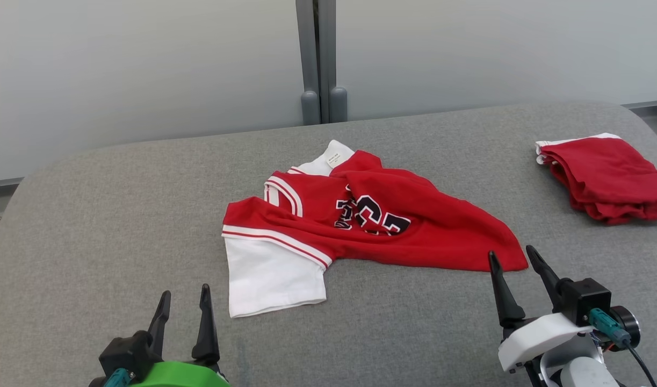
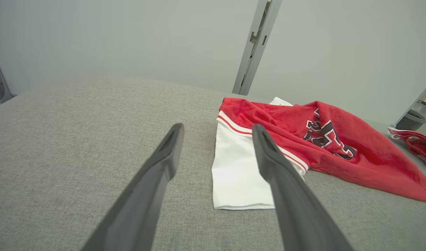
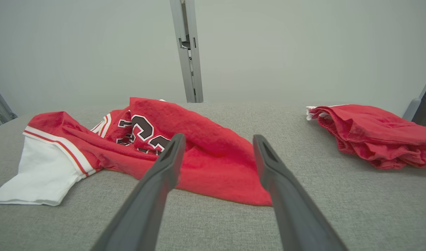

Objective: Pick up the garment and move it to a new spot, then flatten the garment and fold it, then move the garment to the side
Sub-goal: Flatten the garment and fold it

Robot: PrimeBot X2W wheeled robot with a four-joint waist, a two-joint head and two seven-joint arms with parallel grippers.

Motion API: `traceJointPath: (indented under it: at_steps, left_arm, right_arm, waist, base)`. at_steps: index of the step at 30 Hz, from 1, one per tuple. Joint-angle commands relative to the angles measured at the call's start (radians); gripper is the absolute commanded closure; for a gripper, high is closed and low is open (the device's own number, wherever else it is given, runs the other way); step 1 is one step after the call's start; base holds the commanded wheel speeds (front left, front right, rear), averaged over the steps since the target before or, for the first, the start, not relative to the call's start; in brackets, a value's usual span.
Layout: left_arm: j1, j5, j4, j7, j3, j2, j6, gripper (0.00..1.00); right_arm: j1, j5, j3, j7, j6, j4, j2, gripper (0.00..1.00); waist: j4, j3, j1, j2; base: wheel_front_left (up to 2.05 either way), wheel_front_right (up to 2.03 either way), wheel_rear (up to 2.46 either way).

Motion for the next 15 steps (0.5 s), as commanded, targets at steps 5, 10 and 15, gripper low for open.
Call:
traceJointPath:
  at_steps: [5,10,15]
  left_arm:
    - [0.013,-0.012,0.004,0.000,-0.012,0.000,0.014,0.00]
    - [0.014,-0.012,0.013,0.000,-0.019,0.000,0.017,0.00]
    - [0.012,-0.017,0.013,0.000,-0.022,0.000,0.016,0.00]
  right_arm:
    - [0.009,0.005,0.007,-0.005,-0.002,0.011,-0.003,0.00]
    - [0.009,0.009,0.011,-0.005,-0.002,0.016,-0.003,0.00]
    - [0.009,0.011,0.012,-0.005,-0.002,0.019,-0.004,0.00]
  waist:
    - [0.001,-0.004,0.0000,0.0000]
    - [0.004,-0.005,0.0000,0.0000]
    - [0.006,-0.004,0.0000,0.0000]
  base:
    - [0.00,0.00,0.00]
    - [0.00,0.00,0.00]
    - [0.00,0.00,0.00]
